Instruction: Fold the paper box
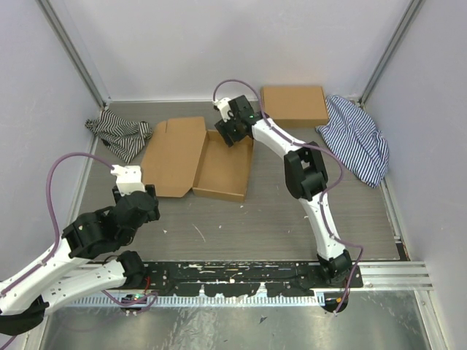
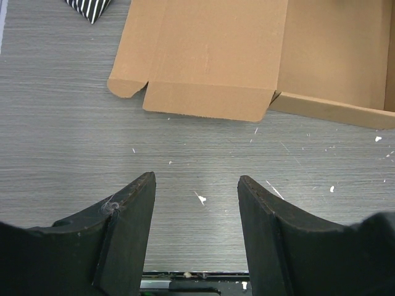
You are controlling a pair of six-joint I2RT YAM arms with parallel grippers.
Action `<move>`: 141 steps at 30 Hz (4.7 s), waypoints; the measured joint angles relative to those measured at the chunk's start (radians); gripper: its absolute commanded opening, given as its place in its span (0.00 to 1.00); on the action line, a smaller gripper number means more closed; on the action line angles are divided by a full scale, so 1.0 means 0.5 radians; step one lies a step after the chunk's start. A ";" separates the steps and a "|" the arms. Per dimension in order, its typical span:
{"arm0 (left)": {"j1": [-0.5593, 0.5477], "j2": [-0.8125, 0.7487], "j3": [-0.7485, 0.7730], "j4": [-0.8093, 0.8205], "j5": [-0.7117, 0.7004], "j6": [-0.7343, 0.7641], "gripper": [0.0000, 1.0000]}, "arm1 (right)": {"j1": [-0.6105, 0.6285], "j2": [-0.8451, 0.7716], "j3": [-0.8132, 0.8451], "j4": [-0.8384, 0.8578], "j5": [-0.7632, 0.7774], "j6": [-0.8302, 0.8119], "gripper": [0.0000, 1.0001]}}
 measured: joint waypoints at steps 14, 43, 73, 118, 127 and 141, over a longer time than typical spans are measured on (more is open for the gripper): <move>0.000 0.009 0.000 0.002 0.000 0.002 0.63 | 0.001 -0.356 -0.569 -0.134 -0.150 0.344 0.01; 0.283 0.626 -0.091 0.453 0.224 -0.359 0.64 | 0.639 -1.511 -2.091 -0.179 0.919 2.175 0.38; 0.800 1.424 0.015 0.920 0.762 -0.029 0.40 | 0.505 -1.302 -1.885 -0.335 0.947 1.913 0.19; 1.633 2.142 0.681 1.076 1.401 0.083 0.56 | -0.448 -0.876 -1.056 -0.117 -0.016 1.329 0.79; 1.711 2.357 0.774 1.151 1.535 0.078 0.55 | -0.444 -0.699 -0.977 -0.114 -0.219 1.279 0.54; 1.711 2.470 0.809 1.289 1.746 0.047 0.50 | -0.444 -0.610 -0.915 -0.101 -0.380 1.250 0.12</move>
